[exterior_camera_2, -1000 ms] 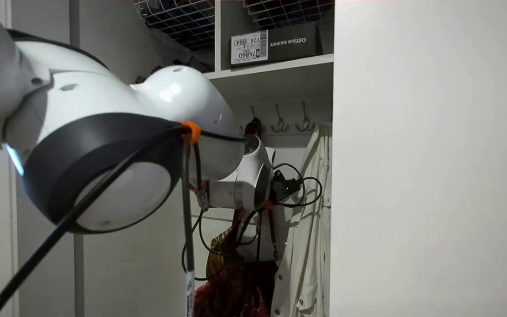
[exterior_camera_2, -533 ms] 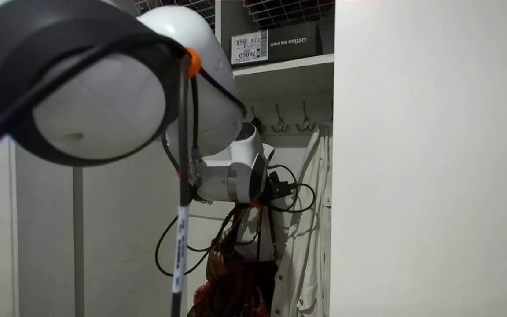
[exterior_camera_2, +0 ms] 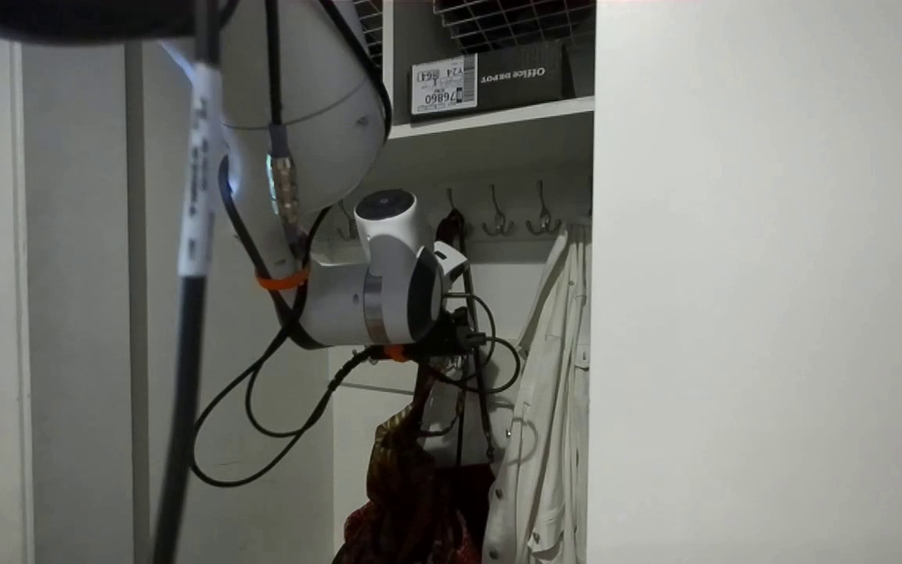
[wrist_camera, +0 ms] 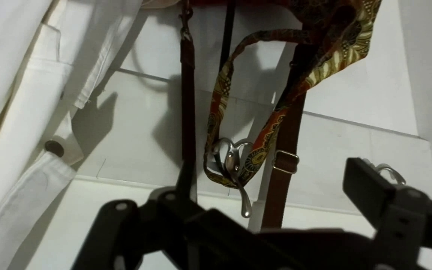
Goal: Pick up the strap of the brown object and hang it on the second bottom hanger from the left
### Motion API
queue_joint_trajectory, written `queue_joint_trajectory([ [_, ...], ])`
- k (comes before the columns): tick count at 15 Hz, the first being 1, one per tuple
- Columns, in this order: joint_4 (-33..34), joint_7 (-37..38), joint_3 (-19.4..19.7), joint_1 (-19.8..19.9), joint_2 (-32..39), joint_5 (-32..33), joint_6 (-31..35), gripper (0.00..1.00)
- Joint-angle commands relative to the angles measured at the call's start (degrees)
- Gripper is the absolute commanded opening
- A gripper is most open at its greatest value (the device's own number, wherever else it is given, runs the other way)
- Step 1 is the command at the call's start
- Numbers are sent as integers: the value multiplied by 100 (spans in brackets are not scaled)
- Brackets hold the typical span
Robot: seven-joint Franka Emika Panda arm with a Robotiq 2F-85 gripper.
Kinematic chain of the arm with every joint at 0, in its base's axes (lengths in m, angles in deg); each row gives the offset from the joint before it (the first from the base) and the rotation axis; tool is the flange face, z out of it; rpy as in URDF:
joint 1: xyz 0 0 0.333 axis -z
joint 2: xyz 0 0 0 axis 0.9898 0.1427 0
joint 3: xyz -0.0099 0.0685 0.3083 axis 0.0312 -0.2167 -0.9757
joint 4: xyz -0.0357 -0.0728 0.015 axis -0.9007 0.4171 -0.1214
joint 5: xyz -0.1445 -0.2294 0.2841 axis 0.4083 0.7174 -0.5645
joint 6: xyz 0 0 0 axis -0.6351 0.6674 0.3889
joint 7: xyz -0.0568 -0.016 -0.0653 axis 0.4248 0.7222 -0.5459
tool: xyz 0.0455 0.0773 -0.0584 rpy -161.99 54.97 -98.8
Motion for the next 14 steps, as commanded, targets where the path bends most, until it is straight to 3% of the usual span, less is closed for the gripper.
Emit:
queue_joint_trajectory([
  [1,-1112,735,-30,275,-976,-188,333,100],
  [12,-2908,1950,-950,1376,-2538,-244,1049,100],
  [13,-2481,1684,-845,1160,-2018,-56,848,100],
  [14,-2550,1711,-854,1192,-2097,-54,876,100],
])
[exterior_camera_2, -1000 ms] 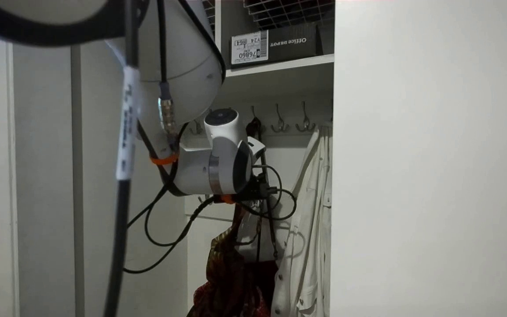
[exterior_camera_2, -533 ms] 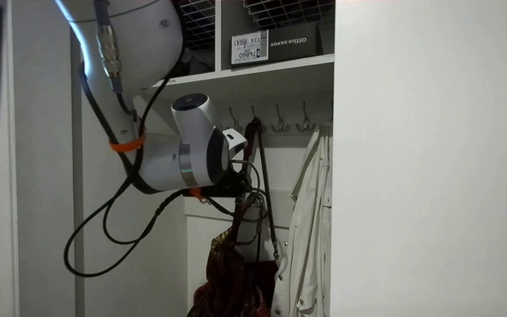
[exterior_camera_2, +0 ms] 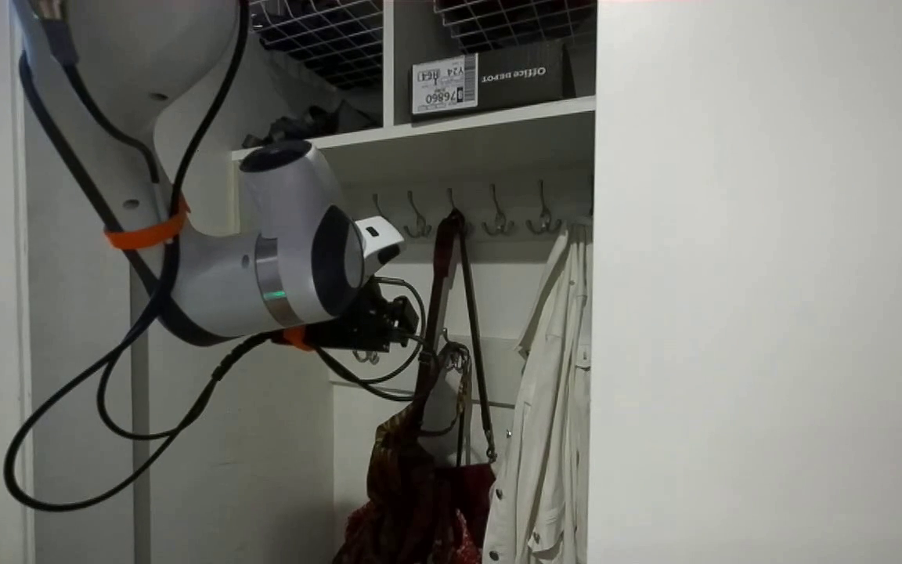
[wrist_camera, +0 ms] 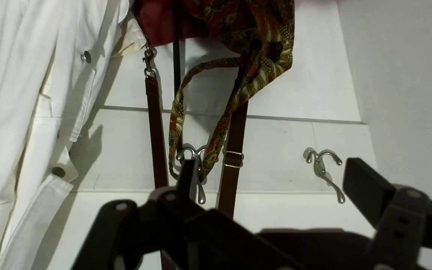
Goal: Pick up the strap of the brown object and hang it on the second bottom hanger from the left
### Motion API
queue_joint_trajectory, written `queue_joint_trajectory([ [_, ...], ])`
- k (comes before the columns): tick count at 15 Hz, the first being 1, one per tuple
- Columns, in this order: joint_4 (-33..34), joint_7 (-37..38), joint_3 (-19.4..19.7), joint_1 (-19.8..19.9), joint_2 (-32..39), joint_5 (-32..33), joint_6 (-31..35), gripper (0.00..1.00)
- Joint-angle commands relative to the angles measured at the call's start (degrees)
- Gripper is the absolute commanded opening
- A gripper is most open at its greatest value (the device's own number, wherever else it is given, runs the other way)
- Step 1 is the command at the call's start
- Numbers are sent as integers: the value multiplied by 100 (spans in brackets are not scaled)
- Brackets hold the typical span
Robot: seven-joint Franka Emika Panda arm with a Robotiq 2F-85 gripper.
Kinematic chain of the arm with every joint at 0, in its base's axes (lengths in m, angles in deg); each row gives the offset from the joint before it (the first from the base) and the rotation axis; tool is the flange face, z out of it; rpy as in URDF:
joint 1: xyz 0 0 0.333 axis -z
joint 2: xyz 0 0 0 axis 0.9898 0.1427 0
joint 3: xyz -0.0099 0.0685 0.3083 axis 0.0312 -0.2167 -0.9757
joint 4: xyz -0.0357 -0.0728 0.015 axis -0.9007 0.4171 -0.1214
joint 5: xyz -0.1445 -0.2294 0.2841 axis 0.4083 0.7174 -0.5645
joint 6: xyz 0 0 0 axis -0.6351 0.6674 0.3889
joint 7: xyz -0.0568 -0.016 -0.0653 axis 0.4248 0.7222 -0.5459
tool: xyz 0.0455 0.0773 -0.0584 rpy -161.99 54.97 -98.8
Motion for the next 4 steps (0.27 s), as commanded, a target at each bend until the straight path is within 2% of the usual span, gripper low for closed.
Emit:
queue_joint_trajectory([
  [1,0,-3,0,-4,0,0,-1,100],
  [4,10,-18,2,-9,52,0,-1,100],
])
